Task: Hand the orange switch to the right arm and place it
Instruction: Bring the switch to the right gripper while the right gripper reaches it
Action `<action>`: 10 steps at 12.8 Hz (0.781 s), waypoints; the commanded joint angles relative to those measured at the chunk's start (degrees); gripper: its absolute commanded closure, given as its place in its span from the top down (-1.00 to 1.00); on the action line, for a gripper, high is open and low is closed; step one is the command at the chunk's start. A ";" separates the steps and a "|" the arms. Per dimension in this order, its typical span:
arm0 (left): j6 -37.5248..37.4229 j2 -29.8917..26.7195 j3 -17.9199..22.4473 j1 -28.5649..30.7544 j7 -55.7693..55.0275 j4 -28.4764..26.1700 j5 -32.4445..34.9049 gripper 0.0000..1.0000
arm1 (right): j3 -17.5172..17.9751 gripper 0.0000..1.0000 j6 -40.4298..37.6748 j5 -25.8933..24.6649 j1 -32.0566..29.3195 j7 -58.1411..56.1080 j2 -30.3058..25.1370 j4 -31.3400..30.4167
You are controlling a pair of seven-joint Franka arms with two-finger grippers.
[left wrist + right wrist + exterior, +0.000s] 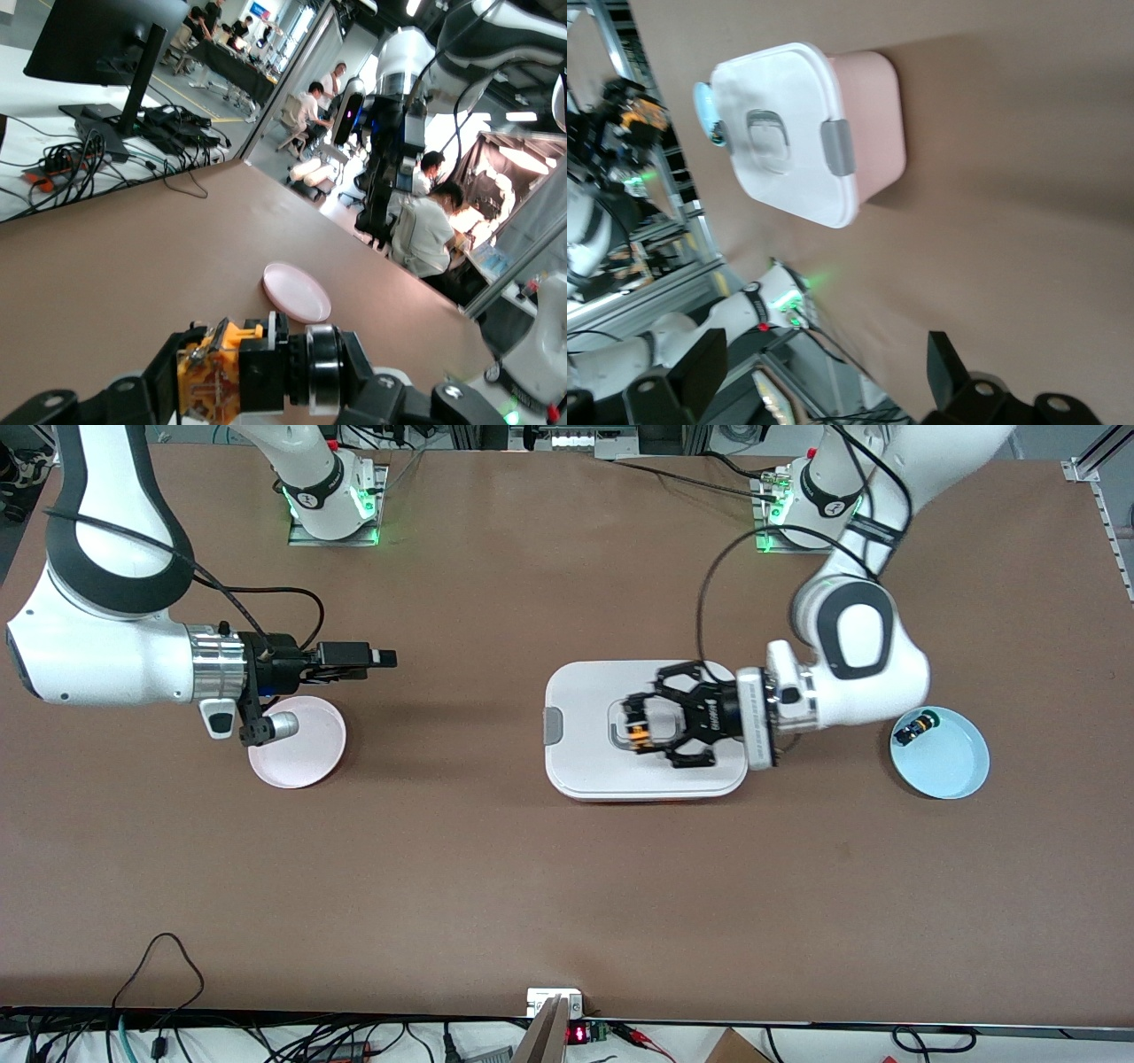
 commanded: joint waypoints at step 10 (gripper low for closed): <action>17.75 6.77 -3.74 -14.93 -1.20 14.53 -16.10 -1.00 | 0.08 1.00 -3.54 37.75 -0.59 6.87 5.28 -9.80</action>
